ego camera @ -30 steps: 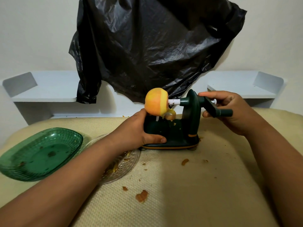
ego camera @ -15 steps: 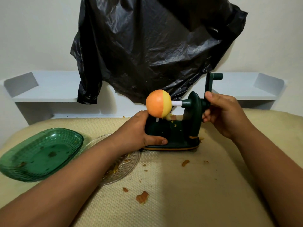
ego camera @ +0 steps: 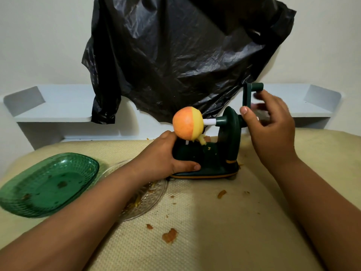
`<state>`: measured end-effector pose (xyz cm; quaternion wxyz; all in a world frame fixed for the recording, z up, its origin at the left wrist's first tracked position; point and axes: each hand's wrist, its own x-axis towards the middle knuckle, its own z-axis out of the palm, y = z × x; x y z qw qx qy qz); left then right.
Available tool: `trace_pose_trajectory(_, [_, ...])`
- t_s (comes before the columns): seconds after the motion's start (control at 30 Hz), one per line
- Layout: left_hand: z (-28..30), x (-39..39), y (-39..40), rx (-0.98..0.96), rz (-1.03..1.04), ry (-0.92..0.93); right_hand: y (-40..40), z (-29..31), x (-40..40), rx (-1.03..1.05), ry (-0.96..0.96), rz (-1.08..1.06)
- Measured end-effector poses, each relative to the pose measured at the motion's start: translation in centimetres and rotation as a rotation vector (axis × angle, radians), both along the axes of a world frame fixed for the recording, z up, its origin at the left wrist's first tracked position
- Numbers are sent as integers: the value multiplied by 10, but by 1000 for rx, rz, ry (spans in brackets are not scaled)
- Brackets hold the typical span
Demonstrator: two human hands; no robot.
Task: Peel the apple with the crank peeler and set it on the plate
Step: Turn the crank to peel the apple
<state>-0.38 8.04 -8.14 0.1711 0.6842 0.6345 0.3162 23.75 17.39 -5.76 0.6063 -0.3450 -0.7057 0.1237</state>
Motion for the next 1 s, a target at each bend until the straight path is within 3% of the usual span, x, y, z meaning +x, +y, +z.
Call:
trace_pose_trajectory(0.2, [0, 0, 1, -3, -1, 1, -2, 0, -4, 167, -24, -40])
trace_pose_trajectory(0.37, [-1, 0, 1, 7, -7, 1, 6, 5, 1, 298, -161, -25])
trace_pose_trajectory(0.5, [0, 0, 1, 3, -13, -11, 12, 8, 6, 193, -114, 60])
trace_pose_trajectory(0.67, [0, 1, 0, 1, -9, 1, 15, 12, 8, -121, 125, 226])
trace_pose_trajectory(1.0, [0, 2, 0, 4, -2, 5, 21, 14, 5, -221, 245, 203])
